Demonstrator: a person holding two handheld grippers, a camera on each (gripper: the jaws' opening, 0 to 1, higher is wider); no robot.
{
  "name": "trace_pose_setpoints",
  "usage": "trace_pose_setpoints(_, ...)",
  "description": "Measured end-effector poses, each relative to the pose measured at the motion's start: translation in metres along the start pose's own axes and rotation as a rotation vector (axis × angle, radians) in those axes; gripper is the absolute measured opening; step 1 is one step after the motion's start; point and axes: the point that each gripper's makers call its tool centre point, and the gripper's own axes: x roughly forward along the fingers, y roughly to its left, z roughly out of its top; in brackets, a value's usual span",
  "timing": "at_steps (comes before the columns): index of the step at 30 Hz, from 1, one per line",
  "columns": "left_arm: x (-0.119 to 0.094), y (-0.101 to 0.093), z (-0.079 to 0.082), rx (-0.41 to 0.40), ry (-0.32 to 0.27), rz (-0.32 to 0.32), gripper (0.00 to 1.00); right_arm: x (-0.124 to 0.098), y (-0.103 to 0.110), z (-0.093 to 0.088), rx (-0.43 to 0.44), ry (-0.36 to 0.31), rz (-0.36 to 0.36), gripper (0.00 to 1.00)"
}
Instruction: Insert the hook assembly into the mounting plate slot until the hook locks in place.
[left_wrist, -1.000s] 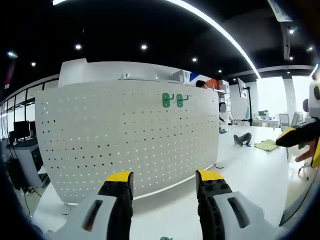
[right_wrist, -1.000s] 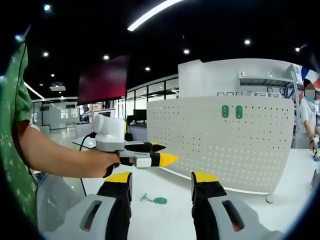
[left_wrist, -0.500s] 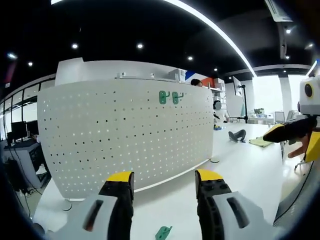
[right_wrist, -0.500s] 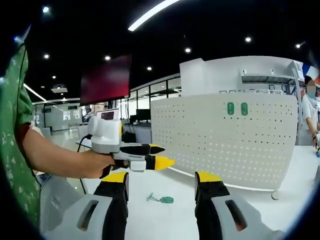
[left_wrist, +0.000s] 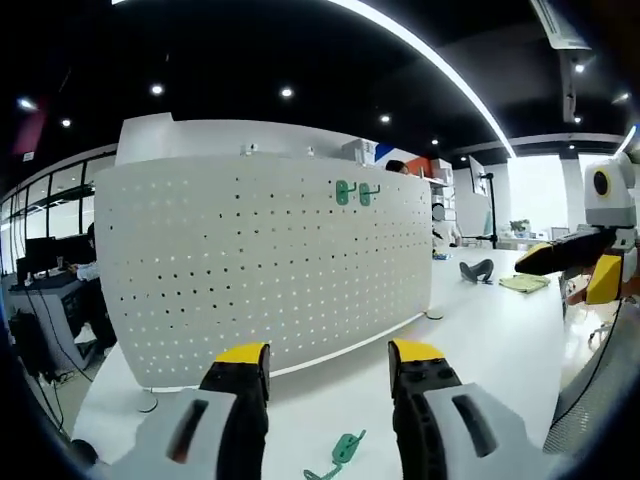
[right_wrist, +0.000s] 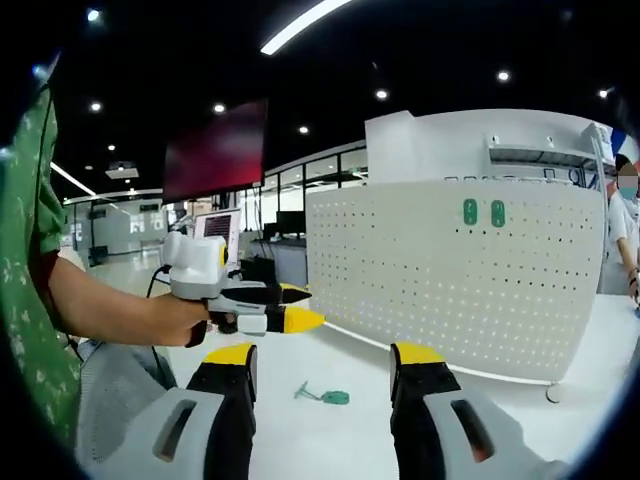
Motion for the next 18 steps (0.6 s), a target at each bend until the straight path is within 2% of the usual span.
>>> trace_pose_setpoints(4, -0.006, 0.006, -0.007, -0.003, 0.011, 0.008, 0.49, 0.006, -0.001, -0.001, -0.007, 0.009, 0.009, 0.54)
trace_pose_setpoints(11, -0.015, 0.003, -0.019, -0.003, 0.03, -0.01, 0.48, 0.018, -0.002, -0.007, -0.01, 0.032, 0.033, 0.54)
trace_pose_setpoints(18, -0.018, 0.003, -0.023, -0.007, 0.032, -0.016, 0.47, 0.035, -0.003, -0.015, -0.027, 0.07, 0.071, 0.54)
